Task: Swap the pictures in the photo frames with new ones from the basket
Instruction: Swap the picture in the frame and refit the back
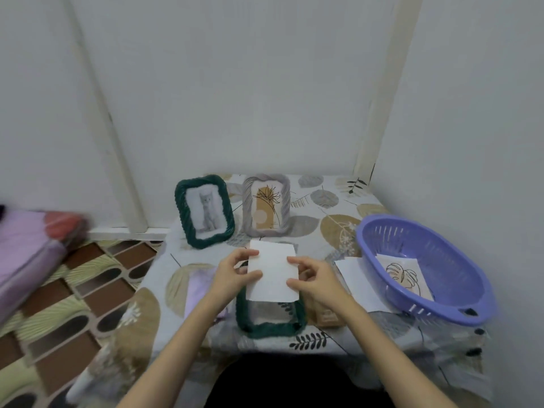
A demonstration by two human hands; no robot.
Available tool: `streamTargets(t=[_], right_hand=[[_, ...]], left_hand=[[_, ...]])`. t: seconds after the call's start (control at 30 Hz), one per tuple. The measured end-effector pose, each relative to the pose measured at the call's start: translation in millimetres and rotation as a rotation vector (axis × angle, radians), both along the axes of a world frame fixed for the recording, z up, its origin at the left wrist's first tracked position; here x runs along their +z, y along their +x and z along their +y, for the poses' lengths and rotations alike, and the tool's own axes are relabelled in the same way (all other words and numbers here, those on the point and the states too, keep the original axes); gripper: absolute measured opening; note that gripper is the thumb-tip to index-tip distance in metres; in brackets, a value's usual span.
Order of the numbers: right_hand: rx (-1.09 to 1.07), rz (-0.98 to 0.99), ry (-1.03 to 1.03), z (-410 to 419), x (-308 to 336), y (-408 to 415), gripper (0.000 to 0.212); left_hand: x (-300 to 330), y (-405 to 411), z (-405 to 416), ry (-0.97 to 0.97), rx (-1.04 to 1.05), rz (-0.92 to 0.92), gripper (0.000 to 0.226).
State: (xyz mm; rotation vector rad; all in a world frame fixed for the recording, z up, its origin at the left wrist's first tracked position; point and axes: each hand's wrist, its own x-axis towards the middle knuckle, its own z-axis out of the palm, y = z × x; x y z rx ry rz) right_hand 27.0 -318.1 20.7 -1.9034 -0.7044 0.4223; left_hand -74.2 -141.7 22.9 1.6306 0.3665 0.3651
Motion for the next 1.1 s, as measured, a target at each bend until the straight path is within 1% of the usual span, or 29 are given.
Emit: streamTargets(t=[0.07,0.2,0.27,0.4,0.5,0.63,0.8,0.9,0.97,1.1], right_hand=[[0.01,-0.008,-0.073,10,-8,-2,0.049],[0.031,-0.135,-0.256,16,-21,-1,0.05],[0.05,-0.212,-0.35,15,-25,-1,0.051],[0.106,-0.327,-0.509,11,-28,-2,0.05],[0.144,-0.393,-0.601,9,-28,-2,0.049],[0.174,-0.429,-0.626,8,-28,-1,0.053],[0.226,-0.394,-0.648,8,-30,-2,0.05],[0.214,-0.407,-0.652,8,-33,-5,0.05],[0.194,-0.411,-0.64,9,-35,-6,0.052],[0.191,-0.433,-0.668,12,-39,-7,0.055]], left_hand=[[-10,-3,11,0.161,0.015,0.074,0.032],[-30,-1,26,0.513,-0.069,0.21,0.039],[-37,0,27,0.618,-0.135,0.273,0.045],[-47,0,26,0.735,-0.223,0.326,0.051],[-50,-1,26,0.738,-0.256,0.346,0.049],[-49,-4,26,0.71,-0.277,0.355,0.049],[-51,-7,25,0.701,-0.275,0.354,0.052],[-52,-8,24,0.721,-0.285,0.35,0.055],[-52,-6,25,0.731,-0.289,0.354,0.059],[-52,-2,30,0.754,-0.276,0.364,0.077]])
